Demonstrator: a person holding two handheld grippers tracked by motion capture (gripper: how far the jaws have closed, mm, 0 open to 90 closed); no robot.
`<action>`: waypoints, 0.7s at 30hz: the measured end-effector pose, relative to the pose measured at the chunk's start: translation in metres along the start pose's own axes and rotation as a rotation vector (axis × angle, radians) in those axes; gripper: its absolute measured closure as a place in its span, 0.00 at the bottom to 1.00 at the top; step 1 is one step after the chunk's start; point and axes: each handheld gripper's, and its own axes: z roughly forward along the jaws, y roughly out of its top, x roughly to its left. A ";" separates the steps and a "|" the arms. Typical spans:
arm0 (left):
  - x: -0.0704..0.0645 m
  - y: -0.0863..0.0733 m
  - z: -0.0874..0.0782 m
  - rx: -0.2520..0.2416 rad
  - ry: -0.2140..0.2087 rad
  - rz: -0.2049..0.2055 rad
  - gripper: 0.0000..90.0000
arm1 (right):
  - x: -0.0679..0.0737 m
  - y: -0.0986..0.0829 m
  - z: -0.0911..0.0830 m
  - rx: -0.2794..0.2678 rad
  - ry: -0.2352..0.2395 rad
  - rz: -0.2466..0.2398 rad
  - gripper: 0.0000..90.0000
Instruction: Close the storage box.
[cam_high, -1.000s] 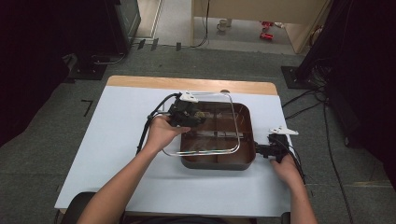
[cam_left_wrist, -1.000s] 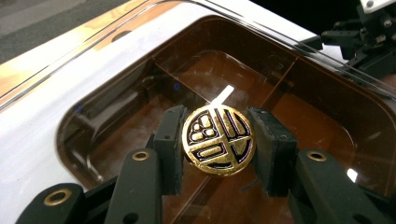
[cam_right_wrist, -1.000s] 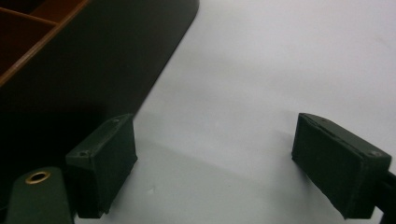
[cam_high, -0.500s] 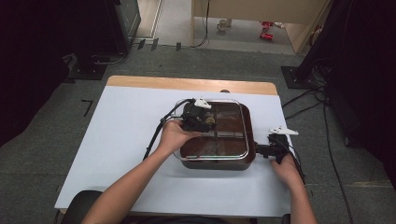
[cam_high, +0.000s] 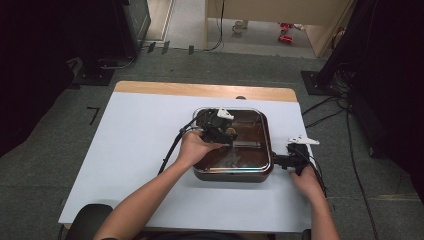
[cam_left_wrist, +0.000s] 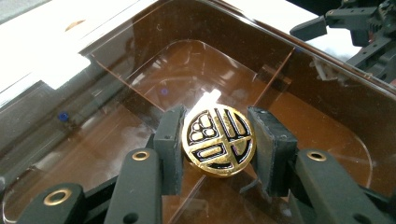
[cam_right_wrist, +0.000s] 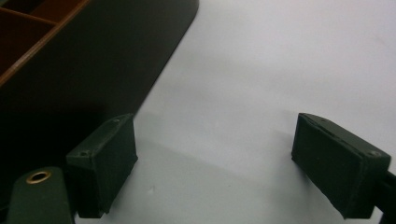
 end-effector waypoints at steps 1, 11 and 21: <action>-0.001 0.000 0.001 -0.001 -0.001 0.002 0.66 | 0.000 0.000 0.000 0.000 0.000 0.001 0.15; -0.007 0.002 0.007 0.005 -0.025 0.018 0.66 | 0.000 0.000 0.000 0.000 0.000 0.000 0.15; -0.003 0.000 0.010 0.005 -0.046 0.019 0.65 | 0.000 0.000 0.000 0.000 0.001 0.000 0.15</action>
